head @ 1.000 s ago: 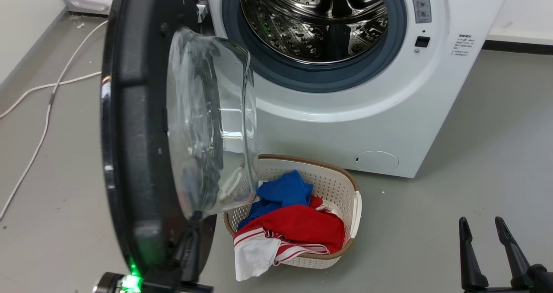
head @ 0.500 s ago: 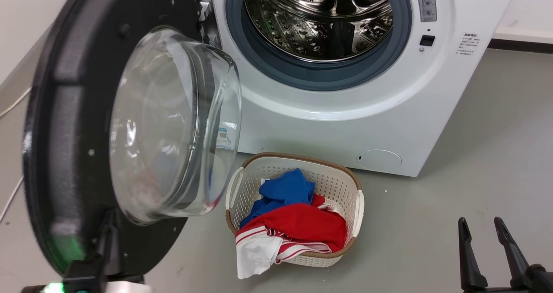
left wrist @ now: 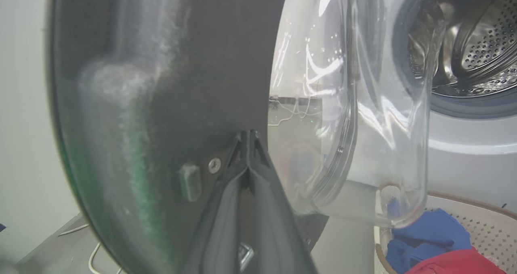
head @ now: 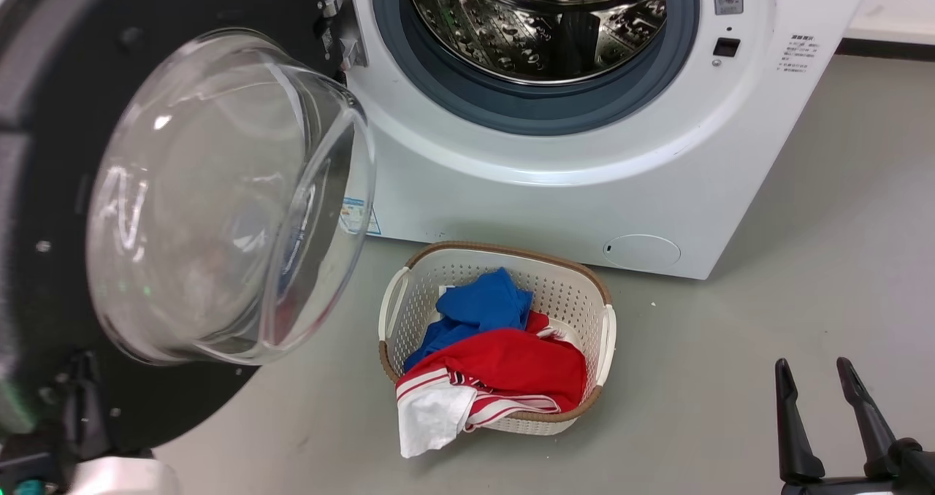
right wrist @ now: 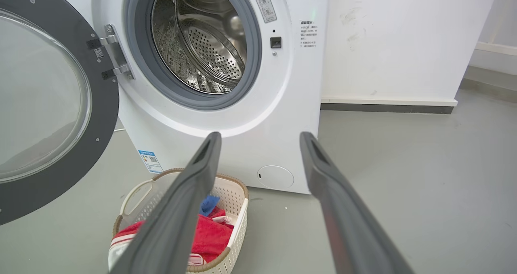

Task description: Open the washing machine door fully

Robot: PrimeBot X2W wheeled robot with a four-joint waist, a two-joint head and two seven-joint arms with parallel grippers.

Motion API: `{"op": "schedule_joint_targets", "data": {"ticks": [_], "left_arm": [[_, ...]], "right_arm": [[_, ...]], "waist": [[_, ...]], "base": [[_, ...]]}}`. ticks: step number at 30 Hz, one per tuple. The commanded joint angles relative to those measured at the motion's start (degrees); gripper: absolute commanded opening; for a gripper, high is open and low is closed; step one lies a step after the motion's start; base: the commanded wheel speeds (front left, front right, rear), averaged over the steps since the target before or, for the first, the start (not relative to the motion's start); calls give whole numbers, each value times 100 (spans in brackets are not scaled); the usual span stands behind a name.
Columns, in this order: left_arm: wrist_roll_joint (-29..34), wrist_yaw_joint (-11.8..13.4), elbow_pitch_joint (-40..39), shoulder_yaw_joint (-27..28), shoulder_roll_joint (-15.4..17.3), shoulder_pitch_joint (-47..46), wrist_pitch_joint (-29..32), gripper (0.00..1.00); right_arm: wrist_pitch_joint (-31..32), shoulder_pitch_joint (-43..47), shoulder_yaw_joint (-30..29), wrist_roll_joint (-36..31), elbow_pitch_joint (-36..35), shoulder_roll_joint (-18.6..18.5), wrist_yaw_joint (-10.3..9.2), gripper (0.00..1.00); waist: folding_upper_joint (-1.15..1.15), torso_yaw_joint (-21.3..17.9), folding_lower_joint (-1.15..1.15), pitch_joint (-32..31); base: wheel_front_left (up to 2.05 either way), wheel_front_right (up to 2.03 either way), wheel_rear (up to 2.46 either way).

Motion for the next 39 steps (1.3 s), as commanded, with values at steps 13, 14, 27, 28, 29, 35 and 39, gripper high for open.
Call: {"op": "schedule_joint_targets", "data": {"ticks": [13, 14, 27, 28, 29, 35, 39], "left_arm": [[-135, -217, 644, 959, 314, -708, 14, 0], [-123, -238, 700, 994, 333, -763, 14, 0], [-278, -498, 1788, 1616, 829, -1662, 14, 0], [-297, -533, 1906, 1659, 878, -1732, 15, 0], [-296, -568, 1998, 1703, 923, -1797, 15, 0], [-312, -753, 2581, 1922, 1160, -2157, 15, 0], [-226, -869, 2877, 2002, 1259, -2344, 15, 0]], "right_arm": [[-10, -159, -41, -118, -56, 8, -1, 100], [-10, -176, -37, -127, -58, 8, -1, 100], [-10, -377, -63, -207, -91, 9, -1, 100], [-10, -379, -66, -210, -93, 9, -1, 100], [-10, -377, -69, -213, -93, 9, -1, 100], [-10, -454, -62, -238, -101, 9, -1, 100], [-10, -491, -80, -255, -104, 9, -1, 100]], "waist": [[0, -33, 0, 222], [0, -42, 0, 243], [0, -191, 0, 568], [0, -200, 0, 587], [0, -210, 0, 605], [0, -261, 0, 704], [0, -274, 0, 763]], "base": [[0, 0, 0], [0, 0, 0], [0, 0, 0], [0, 0, 0], [0, 0, 0], [0, 0, 0], [0, 0, 0]]}}
